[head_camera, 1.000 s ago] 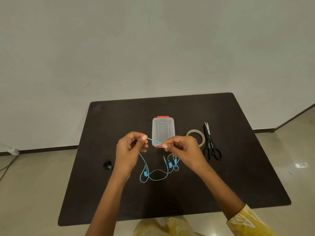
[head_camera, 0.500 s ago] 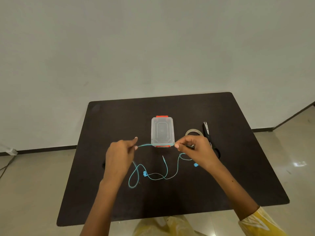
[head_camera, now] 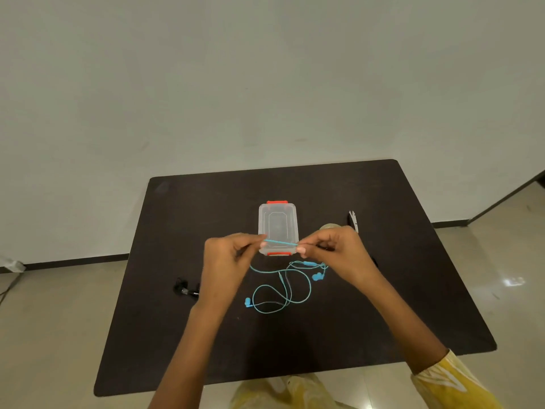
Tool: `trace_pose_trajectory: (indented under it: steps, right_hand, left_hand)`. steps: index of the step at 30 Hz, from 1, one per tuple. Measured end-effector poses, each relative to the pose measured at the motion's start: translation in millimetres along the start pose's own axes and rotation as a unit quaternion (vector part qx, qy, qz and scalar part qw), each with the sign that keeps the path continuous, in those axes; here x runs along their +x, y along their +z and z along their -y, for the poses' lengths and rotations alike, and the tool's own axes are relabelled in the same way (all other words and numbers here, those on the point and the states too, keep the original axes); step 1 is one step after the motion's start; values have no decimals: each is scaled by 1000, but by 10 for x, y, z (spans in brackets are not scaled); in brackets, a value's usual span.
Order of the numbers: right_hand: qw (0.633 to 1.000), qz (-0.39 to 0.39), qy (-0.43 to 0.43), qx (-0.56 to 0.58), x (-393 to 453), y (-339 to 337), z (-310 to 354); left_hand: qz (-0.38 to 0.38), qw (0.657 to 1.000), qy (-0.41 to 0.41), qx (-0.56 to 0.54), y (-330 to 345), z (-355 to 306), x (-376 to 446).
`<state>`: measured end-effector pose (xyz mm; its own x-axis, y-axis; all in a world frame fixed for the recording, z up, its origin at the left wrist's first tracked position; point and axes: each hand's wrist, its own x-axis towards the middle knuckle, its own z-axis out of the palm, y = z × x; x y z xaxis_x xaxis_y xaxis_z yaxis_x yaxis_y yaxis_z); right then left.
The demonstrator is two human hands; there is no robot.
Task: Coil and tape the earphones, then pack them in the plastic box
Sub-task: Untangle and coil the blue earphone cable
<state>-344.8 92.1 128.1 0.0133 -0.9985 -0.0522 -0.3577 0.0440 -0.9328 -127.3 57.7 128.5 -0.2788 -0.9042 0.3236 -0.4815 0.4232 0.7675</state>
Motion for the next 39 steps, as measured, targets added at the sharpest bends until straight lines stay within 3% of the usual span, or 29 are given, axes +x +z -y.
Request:
trace_pose_trajectory:
  steps: [6,11,15,22,30,39]
  right_hand:
    - [999,-9,37,-7,-57,-175,-170]
    - [999,-16,24,-45,-26,-123,-140]
    - [998,8,-13,-58,2,-23,-33]
    - [998,19,-36,-47,60,35,40]
    - [997,8,-11,-80,21,-184,-72]
    - [990,-26,-16,-138,9,-232,-73]
  left_hand:
    - [-10,1000,-6,15,-55,102,-47]
    - [82,987,-40,130,41,100,-51]
    - [99,995,20,8,242,-120,-40]
    - [42,996,79,13,244,-133,56]
    - [-14,997,55,57,78,78,86]
    - [-67,997,35,15,64,69,31]
